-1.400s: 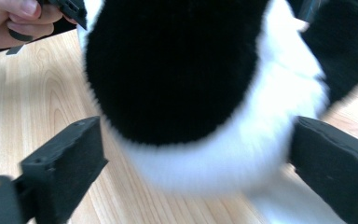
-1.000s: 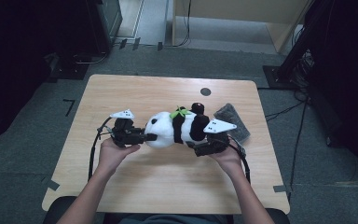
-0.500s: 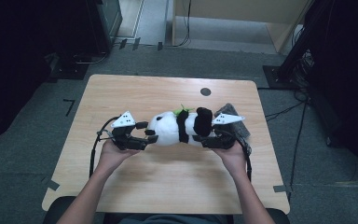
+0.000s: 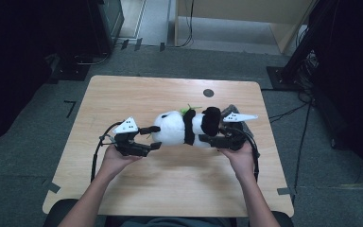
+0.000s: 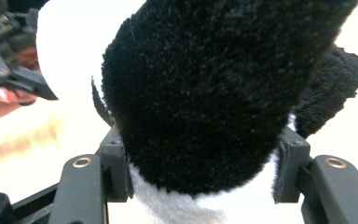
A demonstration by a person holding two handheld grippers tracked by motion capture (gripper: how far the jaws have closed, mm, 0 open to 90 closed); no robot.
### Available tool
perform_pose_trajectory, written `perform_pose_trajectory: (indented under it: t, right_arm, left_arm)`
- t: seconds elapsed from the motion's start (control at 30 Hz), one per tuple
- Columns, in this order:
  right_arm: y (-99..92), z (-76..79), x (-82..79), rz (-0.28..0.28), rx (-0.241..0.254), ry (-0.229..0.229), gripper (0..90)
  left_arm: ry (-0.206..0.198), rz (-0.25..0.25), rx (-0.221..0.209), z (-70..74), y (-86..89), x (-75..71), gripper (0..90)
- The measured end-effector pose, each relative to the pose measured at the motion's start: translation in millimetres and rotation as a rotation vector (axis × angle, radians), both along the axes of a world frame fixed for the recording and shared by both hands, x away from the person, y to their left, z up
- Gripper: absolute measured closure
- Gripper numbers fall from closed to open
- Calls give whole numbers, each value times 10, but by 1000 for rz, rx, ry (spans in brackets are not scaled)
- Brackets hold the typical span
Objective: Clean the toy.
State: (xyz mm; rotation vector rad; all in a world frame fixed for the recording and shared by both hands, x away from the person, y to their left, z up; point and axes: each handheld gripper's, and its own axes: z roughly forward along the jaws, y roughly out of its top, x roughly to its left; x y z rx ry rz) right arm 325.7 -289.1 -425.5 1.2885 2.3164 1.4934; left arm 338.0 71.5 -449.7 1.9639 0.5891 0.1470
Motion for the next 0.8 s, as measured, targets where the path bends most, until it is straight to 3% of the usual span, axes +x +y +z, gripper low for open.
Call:
perform_pose_trajectory:
  t: [0.17, 0.3, 0.37, 0.5, 0.6, 0.7, 0.8]
  right_arm:
    - [42, 15, -5, 13, 30, 25, 399]
    - [113, 2, 2, 49, 59, 59, 401]
    - [155, -11, 4, 62, 60, 75, 404]
    - [171, -28, 12, 61, 68, 90, 390]
    - [165, -51, 27, 64, 59, 92, 335]
    - [135, -79, 54, 67, 52, 97, 248]
    - [92, -127, 68, 82, 70, 88, 194]
  left_arm:
    - [-8, 11, -25, -14, -2, -15, 204]
    - [-28, 68, -34, -22, -22, -46, 201]
    - [-20, 79, -41, -21, -14, -39, 248]
    - [-6, 113, -41, 13, -23, -45, 434]
    - [20, 103, -31, 29, -26, -34, 543]
    - [50, 97, -31, 44, -12, -6, 578]
    - [88, 94, -69, 76, 54, 39, 590]
